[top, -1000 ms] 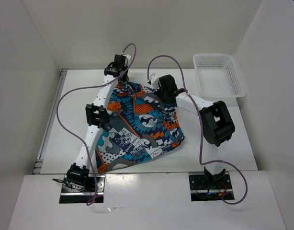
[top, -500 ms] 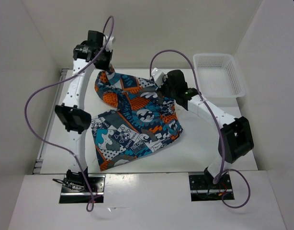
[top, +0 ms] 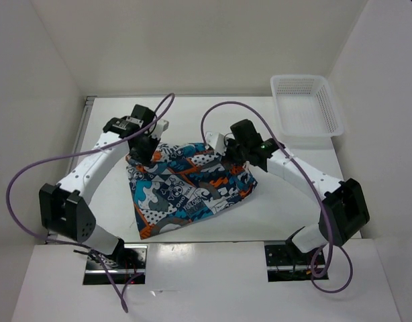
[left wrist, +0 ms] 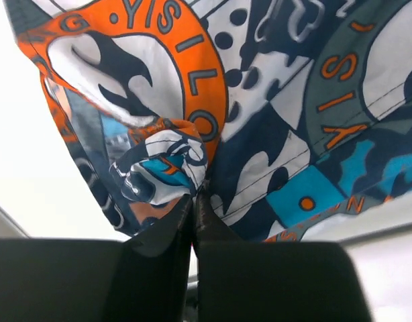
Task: Fold and stack the shorts
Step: Fold the shorts
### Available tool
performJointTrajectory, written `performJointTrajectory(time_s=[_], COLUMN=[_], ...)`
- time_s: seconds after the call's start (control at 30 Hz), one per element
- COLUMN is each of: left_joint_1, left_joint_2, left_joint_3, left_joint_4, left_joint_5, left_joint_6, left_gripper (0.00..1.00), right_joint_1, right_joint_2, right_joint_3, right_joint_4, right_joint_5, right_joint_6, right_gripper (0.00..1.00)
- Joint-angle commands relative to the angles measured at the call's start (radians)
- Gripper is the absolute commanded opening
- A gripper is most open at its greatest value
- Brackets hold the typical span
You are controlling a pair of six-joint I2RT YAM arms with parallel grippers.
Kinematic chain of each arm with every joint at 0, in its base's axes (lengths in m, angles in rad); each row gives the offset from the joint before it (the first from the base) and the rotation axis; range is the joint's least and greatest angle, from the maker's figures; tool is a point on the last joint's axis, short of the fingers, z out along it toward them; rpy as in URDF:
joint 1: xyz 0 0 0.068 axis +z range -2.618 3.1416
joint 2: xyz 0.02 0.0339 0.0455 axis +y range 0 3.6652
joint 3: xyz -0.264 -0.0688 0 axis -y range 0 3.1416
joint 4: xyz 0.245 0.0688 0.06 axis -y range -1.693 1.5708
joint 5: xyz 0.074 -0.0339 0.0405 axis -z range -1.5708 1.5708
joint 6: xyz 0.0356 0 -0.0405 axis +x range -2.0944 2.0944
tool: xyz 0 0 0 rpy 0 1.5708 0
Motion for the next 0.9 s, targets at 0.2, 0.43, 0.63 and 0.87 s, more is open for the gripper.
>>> performJointTrajectory(time_s=[0.2, 0.43, 0.63, 0.87], left_joint_1=[0.005, 0.09, 0.135, 0.144], left_joint_2=[-0.256, -0.263, -0.068, 0.045], left_joint_3=[-0.275, -0.401, -0.305, -0.371], left_joint_4=[-0.221, 0.07, 0.188, 0.213], left_joint_5=[0.179, -0.075, -0.043, 0.014], left_joint_6=[0.004, 0.004, 0.004, 0.004], left_gripper=[0.69, 0.72, 0.76, 0.79], right_joint_1=[0.091, 0.091, 0.091, 0.091], right_joint_2=[-0.089, -0.109, -0.109, -0.109], right_joint_3=[-0.149, -0.223, -0.243, -0.297], right_joint_4=[-0.137, -0.091, -0.047, -0.013], right_joint_5=[0.013, 0.048, 0.111, 0.146], right_joint_6=[-0.149, -0.158, -0.17, -0.179], right_gripper=[0.2, 0.42, 0.56, 0.6])
